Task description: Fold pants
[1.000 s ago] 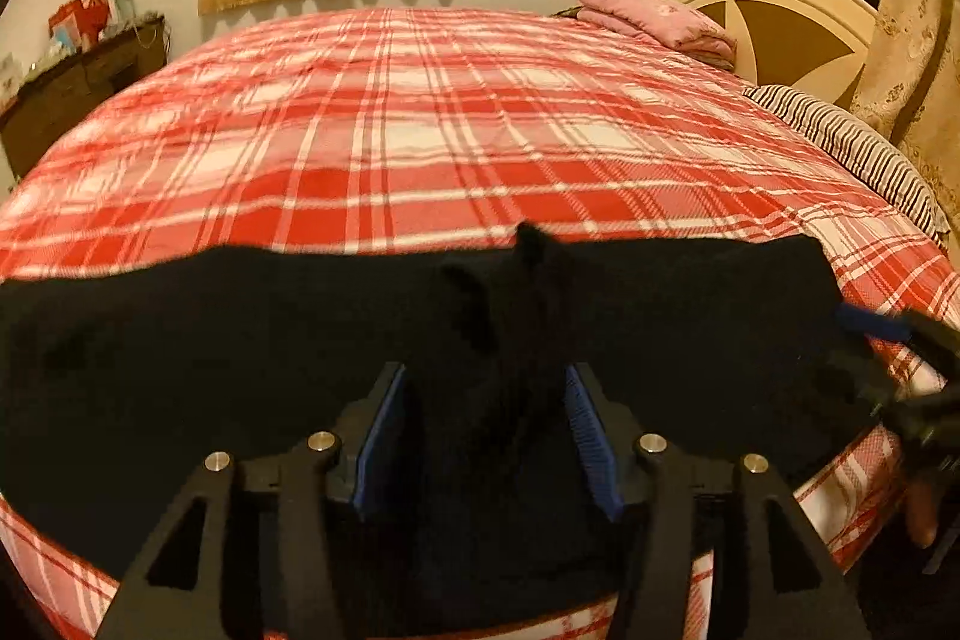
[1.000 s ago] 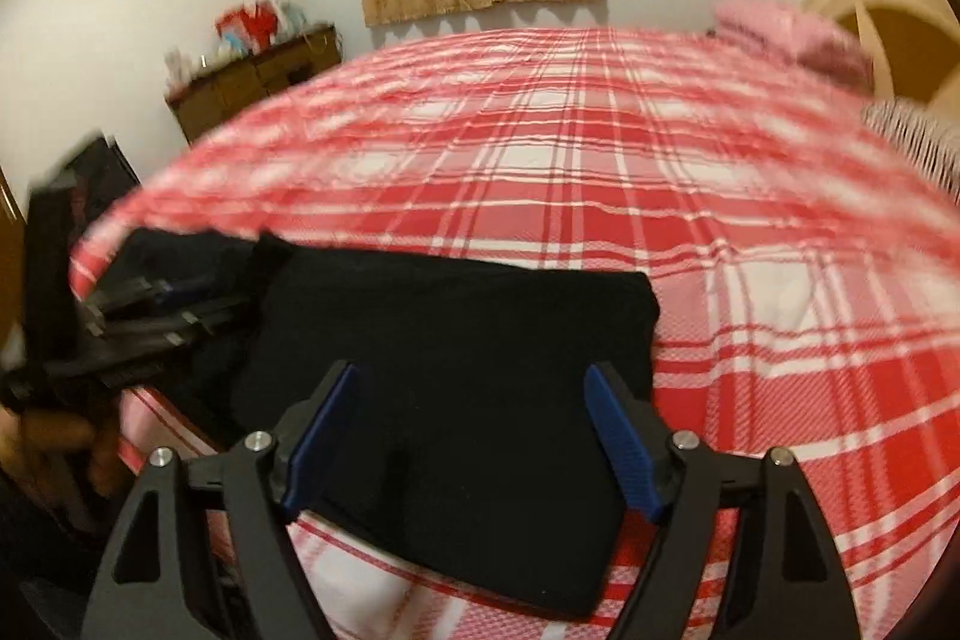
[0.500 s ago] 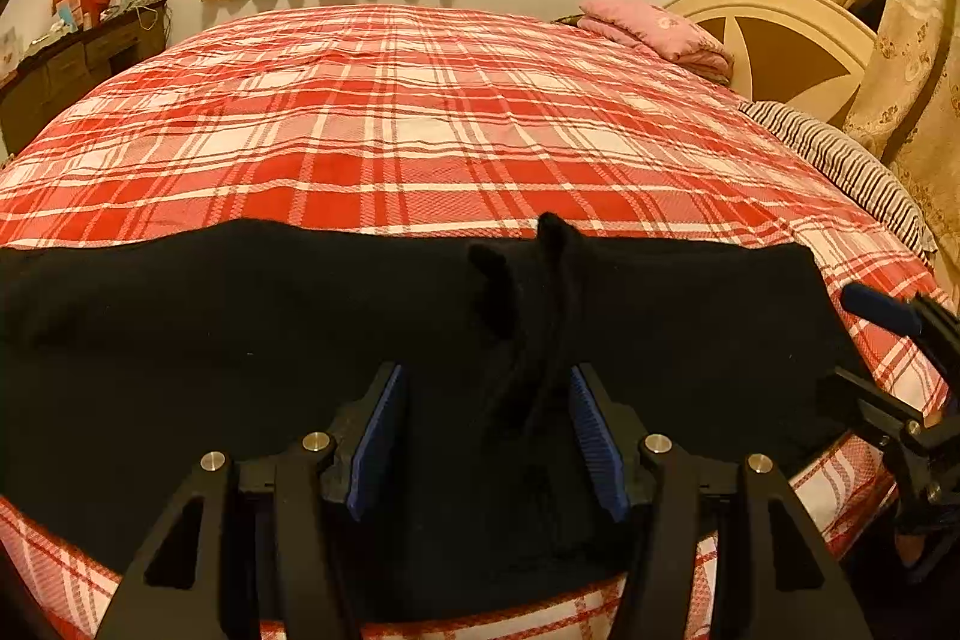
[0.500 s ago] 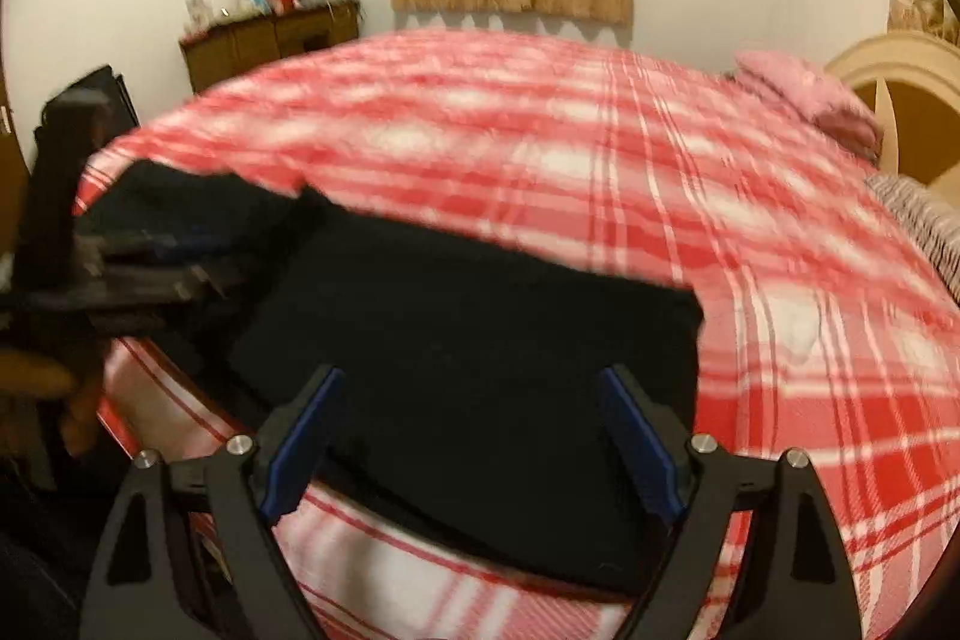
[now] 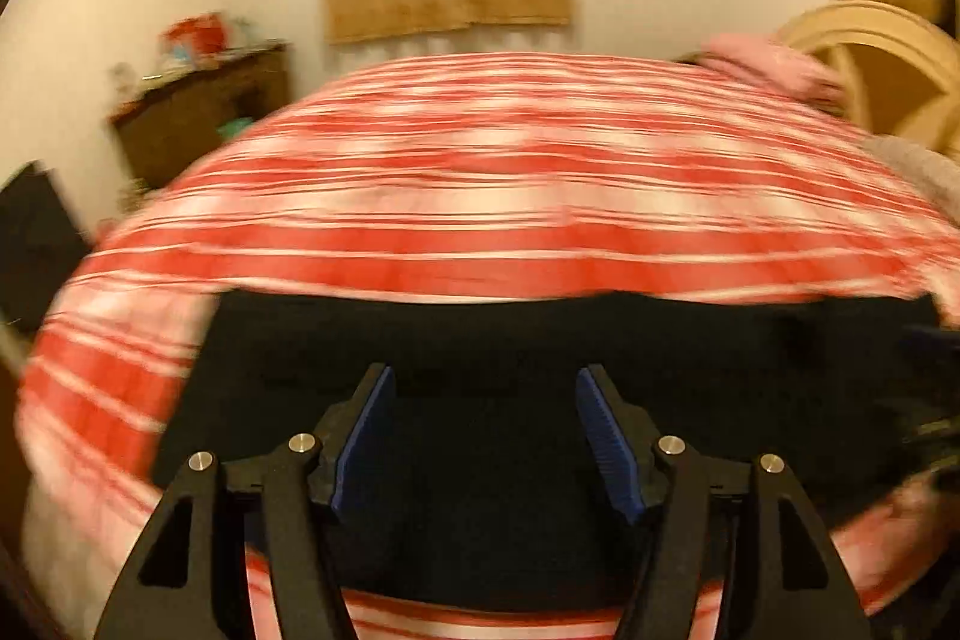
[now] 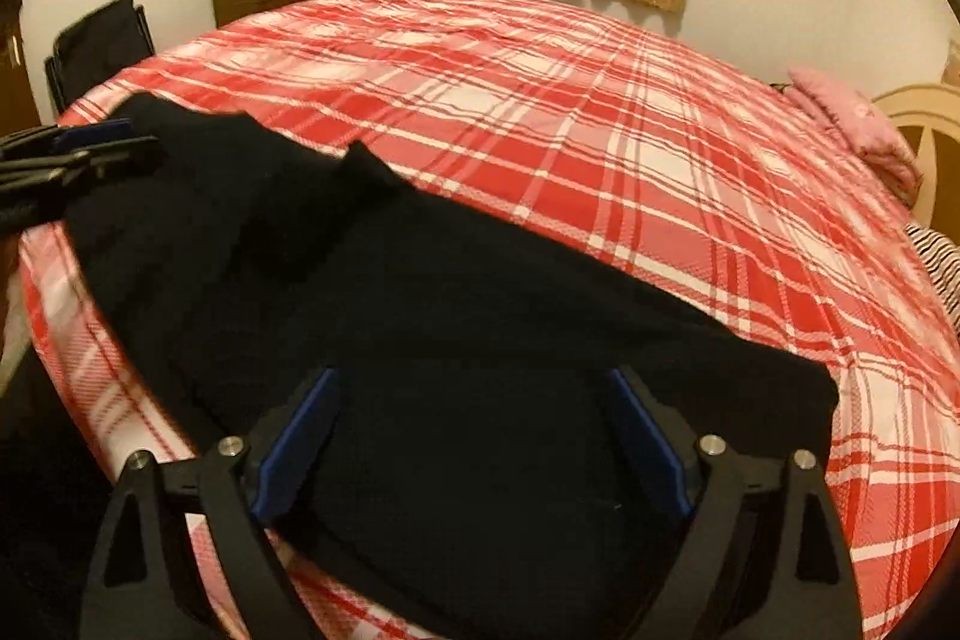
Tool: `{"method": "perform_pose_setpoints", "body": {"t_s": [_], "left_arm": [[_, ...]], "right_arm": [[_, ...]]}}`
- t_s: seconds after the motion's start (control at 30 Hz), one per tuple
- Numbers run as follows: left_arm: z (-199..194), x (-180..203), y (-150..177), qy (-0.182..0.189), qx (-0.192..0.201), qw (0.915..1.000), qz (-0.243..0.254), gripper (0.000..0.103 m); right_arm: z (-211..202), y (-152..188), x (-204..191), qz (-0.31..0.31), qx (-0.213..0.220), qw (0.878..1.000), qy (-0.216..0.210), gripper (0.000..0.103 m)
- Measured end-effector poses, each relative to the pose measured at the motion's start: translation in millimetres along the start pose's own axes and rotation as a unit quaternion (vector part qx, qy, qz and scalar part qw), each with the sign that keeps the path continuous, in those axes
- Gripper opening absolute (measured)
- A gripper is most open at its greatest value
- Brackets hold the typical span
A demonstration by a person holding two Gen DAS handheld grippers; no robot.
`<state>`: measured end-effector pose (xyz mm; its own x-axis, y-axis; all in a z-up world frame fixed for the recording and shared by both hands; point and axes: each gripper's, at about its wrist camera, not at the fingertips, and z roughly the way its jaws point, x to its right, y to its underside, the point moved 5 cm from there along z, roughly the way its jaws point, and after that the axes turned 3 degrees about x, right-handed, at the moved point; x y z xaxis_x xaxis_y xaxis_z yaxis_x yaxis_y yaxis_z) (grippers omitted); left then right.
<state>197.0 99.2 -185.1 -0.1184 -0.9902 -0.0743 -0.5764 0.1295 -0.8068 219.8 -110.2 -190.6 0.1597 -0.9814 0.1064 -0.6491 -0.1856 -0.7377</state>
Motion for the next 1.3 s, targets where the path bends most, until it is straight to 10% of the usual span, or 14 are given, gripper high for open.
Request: {"method": "perform_pose_setpoints", "body": {"t_s": [0.2,0.63,0.93,1.3], "left_arm": [[14,-104,-1,-0.079,-0.011,0.9959,-0.041,0.065],[62,-131,9,0.009,-0.041,0.9943,-0.099,0.065],[50,-139,5,0.044,-0.047,0.9916,-0.112,0.014],[16,-126,-12,0.048,-0.011,0.9920,-0.116,0.011]], "right_arm": [[-40,-8,15,0.035,0.076,0.997,-0.008,0.092],[-43,4,13,0.042,0.073,0.996,-0.005,0.092],[-45,7,10,0.046,0.074,0.996,-0.006,0.092],[-47,7,22,0.076,0.083,0.994,-0.001,0.092]]}}
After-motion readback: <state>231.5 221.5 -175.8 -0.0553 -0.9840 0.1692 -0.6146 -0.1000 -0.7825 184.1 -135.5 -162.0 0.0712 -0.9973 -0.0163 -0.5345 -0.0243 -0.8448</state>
